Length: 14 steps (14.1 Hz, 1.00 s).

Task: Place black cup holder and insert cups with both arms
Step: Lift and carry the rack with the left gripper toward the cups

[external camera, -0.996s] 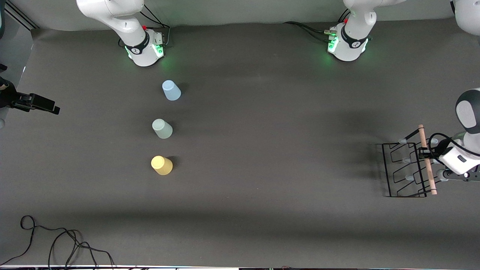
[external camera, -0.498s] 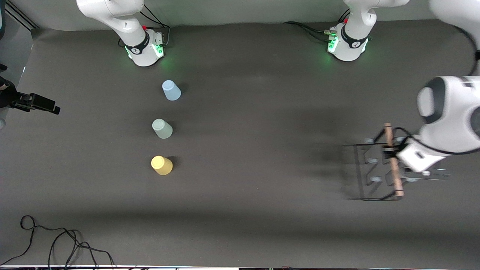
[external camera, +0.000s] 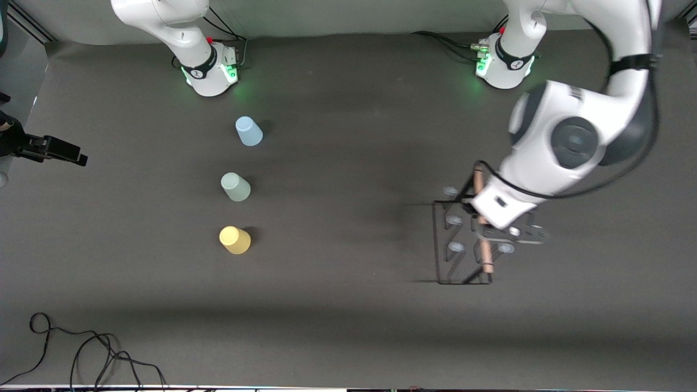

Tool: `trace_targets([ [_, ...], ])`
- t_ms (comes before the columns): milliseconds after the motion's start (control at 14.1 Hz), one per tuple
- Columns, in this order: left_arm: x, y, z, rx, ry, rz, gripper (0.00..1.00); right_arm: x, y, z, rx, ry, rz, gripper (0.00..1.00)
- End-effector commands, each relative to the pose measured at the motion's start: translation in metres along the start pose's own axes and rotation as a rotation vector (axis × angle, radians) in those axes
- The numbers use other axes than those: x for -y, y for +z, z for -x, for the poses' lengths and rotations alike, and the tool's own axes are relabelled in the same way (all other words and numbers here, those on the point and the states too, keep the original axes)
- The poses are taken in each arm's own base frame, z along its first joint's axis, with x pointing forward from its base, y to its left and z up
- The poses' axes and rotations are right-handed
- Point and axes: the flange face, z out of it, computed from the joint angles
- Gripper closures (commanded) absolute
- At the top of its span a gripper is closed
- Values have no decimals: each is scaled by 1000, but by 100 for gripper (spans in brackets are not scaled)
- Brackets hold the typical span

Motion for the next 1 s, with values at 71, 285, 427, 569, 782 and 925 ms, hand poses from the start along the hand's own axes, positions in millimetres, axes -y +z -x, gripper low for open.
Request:
trace_targets([
  [71, -72, -9, 15, -20, -69, 10, 100, 2, -6, 2, -15, -2, 6, 0],
  [285, -119, -6, 38, -21, -94, 23, 100, 2, -5, 2, -13, -6, 7, 0],
  [427, -158, 12, 52, -26, -61, 47, 100, 1, -5, 2, -12, -9, 7, 0],
  [569, -203, 47, 71, -31, -97, 46, 100, -2, -5, 2, -12, -8, 6, 0],
  [782, -266, 80, 109, -51, -86, 88, 100, -2, -5, 2, -12, -8, 6, 0],
  [925, -295, 91, 127, -57, -85, 109, 100, -2, -5, 2, -12, -10, 6, 0],
])
